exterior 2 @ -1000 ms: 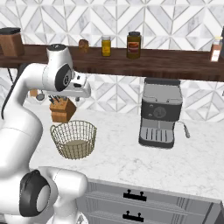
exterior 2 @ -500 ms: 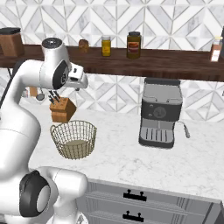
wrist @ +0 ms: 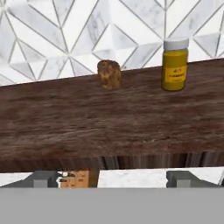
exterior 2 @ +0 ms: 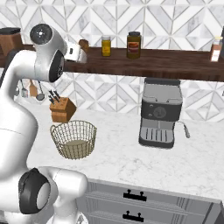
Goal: Open the cabinet, pick up the bread from the cabinet and place it in the basket. Then move the basket to the dining counter.
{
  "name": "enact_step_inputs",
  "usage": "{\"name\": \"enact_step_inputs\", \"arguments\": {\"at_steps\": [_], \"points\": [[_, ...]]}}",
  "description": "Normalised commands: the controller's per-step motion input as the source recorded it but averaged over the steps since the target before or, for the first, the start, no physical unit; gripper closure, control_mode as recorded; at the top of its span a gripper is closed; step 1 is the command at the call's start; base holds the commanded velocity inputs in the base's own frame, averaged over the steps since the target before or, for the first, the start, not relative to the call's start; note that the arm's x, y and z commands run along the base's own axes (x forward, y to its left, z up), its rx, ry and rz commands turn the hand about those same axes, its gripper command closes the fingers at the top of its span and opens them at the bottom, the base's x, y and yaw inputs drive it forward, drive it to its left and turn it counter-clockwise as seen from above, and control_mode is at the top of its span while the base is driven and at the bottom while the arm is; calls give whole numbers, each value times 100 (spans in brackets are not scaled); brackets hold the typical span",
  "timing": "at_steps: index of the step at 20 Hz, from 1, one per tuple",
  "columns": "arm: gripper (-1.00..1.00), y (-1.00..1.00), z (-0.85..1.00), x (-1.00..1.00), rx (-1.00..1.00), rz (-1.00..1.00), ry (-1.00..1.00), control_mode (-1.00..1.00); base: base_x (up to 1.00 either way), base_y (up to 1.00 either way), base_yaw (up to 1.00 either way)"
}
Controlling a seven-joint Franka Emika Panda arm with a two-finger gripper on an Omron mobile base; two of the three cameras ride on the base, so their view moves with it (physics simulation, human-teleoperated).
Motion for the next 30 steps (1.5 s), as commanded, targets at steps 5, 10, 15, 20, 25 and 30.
{"name": "enact_step_inputs", "arguments": {"at_steps": [5,10,15,20,25,30], "points": [[-100,8,40,96,-6,-12,-2,-100,0,0,0],[-100,15,5,98,-1,-2,14,-100,0,0,0],[-100,-1,12,71,3,0,15,-100,0,0,0],[-100,0,0,61,0,2,2,-100,0,0,0],[-100,0,0,16,0,8,0,-100,0,0,0],[-100,0,-4,8,-1,20,0,-100,0,0,0]]}}
